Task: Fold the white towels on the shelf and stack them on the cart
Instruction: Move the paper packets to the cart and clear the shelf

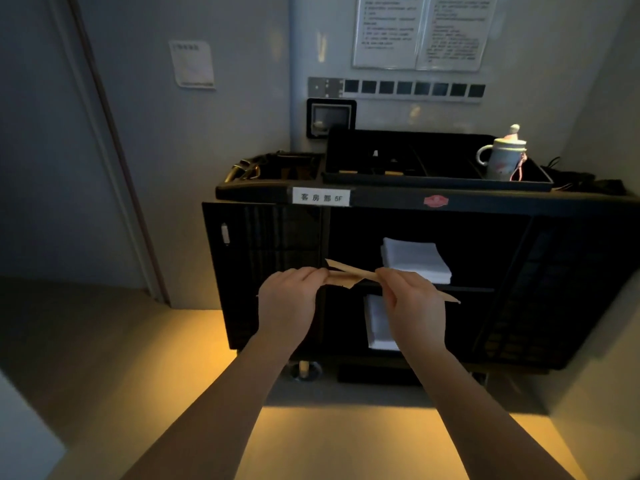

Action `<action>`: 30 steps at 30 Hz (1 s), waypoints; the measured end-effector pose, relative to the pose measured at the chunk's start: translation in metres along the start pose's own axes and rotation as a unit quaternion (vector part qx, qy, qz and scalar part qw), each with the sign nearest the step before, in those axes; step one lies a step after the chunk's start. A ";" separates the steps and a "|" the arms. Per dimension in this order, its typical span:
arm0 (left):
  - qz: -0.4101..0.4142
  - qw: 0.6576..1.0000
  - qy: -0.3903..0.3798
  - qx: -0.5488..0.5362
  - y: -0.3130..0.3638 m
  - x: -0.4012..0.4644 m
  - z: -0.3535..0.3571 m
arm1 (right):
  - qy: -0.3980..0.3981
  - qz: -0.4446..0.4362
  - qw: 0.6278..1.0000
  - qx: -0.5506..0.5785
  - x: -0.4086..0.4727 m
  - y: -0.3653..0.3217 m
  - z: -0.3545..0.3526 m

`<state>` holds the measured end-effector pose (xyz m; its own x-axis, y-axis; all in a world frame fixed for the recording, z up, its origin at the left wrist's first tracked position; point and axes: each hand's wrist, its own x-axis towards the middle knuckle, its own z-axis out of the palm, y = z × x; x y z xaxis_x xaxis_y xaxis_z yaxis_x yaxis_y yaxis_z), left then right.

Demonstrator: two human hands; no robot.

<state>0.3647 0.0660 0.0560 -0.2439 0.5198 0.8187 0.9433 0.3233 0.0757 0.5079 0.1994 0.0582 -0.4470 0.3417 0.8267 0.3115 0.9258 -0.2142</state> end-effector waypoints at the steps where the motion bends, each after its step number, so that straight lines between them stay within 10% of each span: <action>1: 0.002 1.000 0.001 -0.002 -0.003 0.015 0.016 | 0.001 0.001 1.000 -0.003 0.013 0.015 0.008; 30: 0.072 0.996 0.055 -0.011 -0.194 0.393 0.329 | 0.099 -0.004 0.992 -0.082 0.360 0.262 0.286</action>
<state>0.0120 0.4682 0.1757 -0.0808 0.4688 0.8796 0.9717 0.2336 -0.0353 0.1887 0.6117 0.1506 -0.2814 0.2813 0.9174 0.4490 0.8836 -0.1332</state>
